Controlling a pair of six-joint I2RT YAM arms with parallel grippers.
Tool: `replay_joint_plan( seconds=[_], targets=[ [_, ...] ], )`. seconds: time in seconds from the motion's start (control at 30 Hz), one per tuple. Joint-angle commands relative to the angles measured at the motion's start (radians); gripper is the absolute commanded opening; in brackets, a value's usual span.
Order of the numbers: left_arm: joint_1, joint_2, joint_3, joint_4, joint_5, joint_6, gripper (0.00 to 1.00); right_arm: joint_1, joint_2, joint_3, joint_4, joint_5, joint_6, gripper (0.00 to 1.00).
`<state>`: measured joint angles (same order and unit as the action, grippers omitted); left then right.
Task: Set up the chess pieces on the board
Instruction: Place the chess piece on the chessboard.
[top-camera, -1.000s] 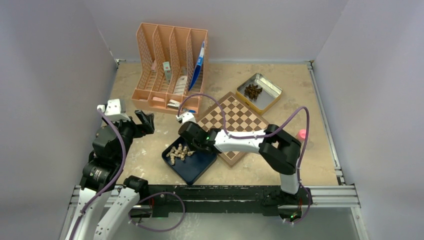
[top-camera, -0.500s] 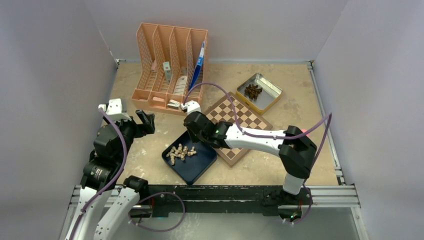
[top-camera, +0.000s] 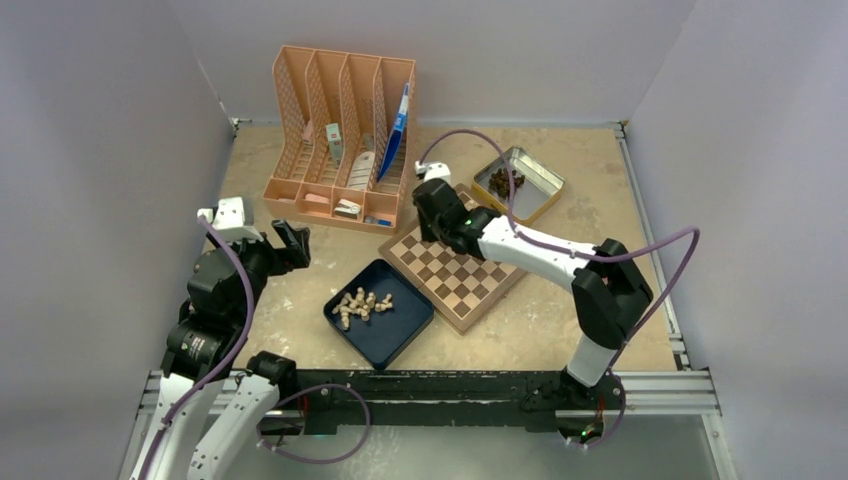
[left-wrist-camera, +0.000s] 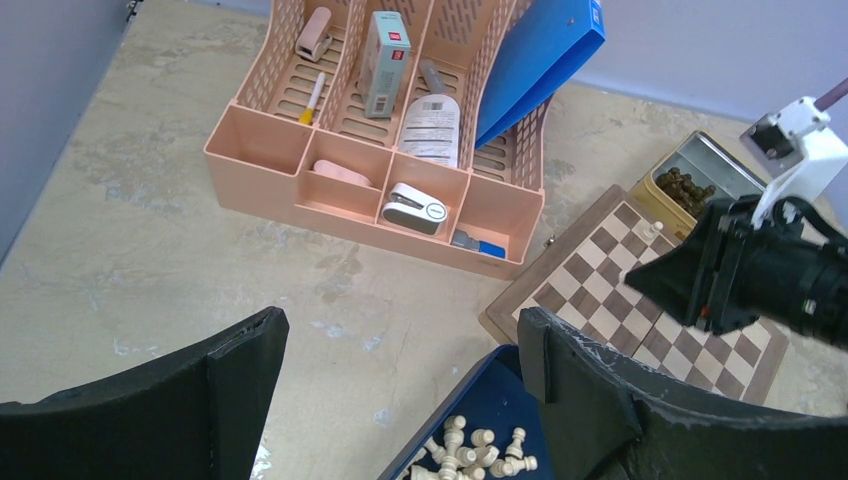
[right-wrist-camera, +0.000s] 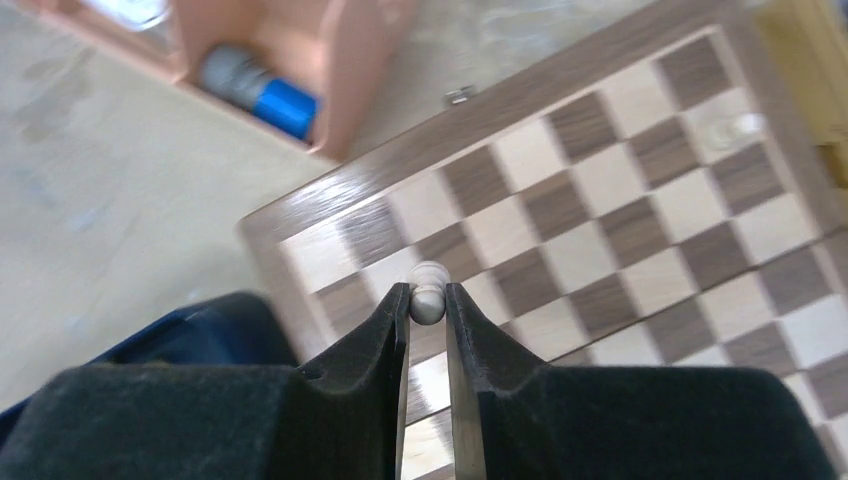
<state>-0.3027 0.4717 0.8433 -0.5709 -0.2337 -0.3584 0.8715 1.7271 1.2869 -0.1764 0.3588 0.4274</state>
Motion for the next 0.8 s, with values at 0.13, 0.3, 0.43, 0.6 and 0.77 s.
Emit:
replay_joint_plan(
  seconds=[0.13,0.3,0.43,0.6,0.77],
  targets=[
    [-0.003,0.004,-0.001,0.026,0.019,-0.004,0.85,-0.183,0.007,0.016,0.022,0.007,-0.052,0.21],
    [-0.003,0.006,0.000,0.028,0.022,-0.002,0.85,-0.248,0.094,0.083,-0.003,0.012,-0.033,0.22],
    [-0.003,0.001,-0.001,0.027,0.022,-0.001,0.85,-0.269,0.156,0.116,-0.014,0.001,-0.030,0.22],
    [-0.003,0.001,-0.001,0.029,0.026,0.000,0.85,-0.289,0.187,0.135,-0.012,0.006,-0.027,0.23],
    [-0.003,0.001,0.000,0.030,0.030,0.001,0.85,-0.302,0.215,0.156,-0.021,0.006,-0.027,0.23]
  ],
)
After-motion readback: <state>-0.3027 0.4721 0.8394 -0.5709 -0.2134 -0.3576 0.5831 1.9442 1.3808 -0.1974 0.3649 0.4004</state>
